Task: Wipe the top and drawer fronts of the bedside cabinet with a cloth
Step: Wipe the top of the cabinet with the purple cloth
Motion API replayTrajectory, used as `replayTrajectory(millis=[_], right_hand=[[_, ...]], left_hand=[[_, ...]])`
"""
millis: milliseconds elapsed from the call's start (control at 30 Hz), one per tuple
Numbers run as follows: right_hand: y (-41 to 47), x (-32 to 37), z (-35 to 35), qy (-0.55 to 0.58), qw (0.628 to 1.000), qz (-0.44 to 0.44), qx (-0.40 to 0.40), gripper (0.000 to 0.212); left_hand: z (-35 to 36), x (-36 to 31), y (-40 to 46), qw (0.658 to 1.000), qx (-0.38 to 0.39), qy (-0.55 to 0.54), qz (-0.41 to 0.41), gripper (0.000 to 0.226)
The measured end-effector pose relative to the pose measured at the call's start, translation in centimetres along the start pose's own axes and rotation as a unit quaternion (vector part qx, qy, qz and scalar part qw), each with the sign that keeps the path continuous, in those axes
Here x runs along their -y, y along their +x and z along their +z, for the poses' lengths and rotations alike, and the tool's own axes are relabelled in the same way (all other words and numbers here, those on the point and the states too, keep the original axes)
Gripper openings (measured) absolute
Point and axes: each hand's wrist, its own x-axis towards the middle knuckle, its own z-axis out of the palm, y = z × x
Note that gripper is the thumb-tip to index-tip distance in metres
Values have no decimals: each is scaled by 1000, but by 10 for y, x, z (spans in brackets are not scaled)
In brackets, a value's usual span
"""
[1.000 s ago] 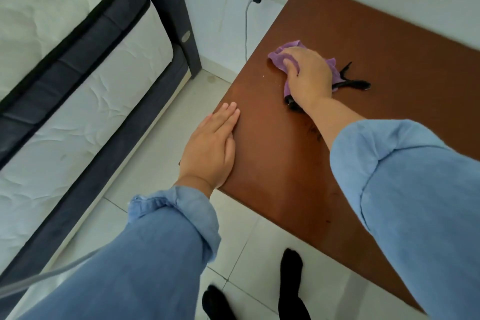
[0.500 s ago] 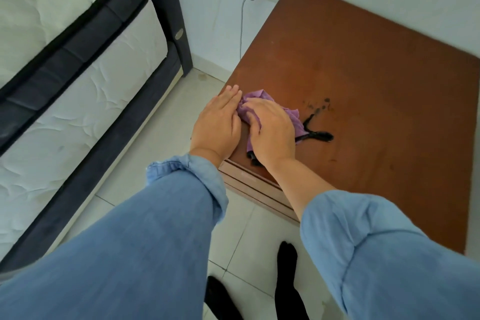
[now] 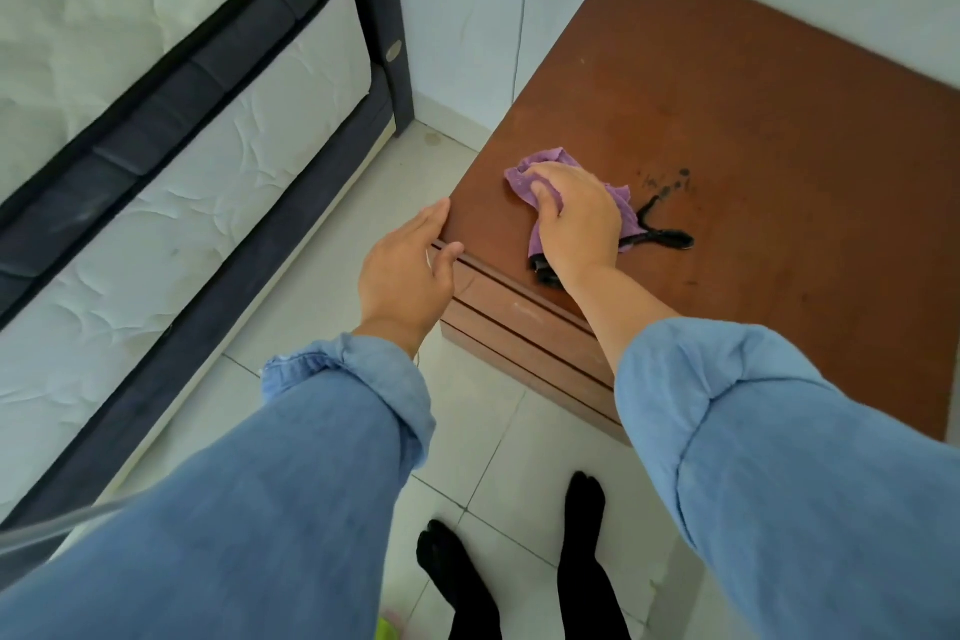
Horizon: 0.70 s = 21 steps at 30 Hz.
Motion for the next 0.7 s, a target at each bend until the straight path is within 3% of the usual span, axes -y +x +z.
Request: replayTrajectory(millis=[267, 367, 467, 567, 700], right_hand=[[-62, 38, 4, 58, 998, -4, 21, 21], [-67, 48, -3, 116, 990, 59, 60, 24], [-58, 53, -15, 253, 942, 162, 148, 25], [-18, 49, -34, 401, 859, 279, 154, 25], [70, 26, -56, 436, 840, 304, 104, 29]], left_hand=[[-9, -7, 1, 997, 38, -36, -57, 51], [-13, -10, 5, 996, 39, -43, -66, 50], [-15, -16, 1, 997, 26, -34, -60, 48], [-16, -25, 12, 998, 1, -30, -49, 43], [-10, -49, 65, 999, -16, -4, -40, 44]])
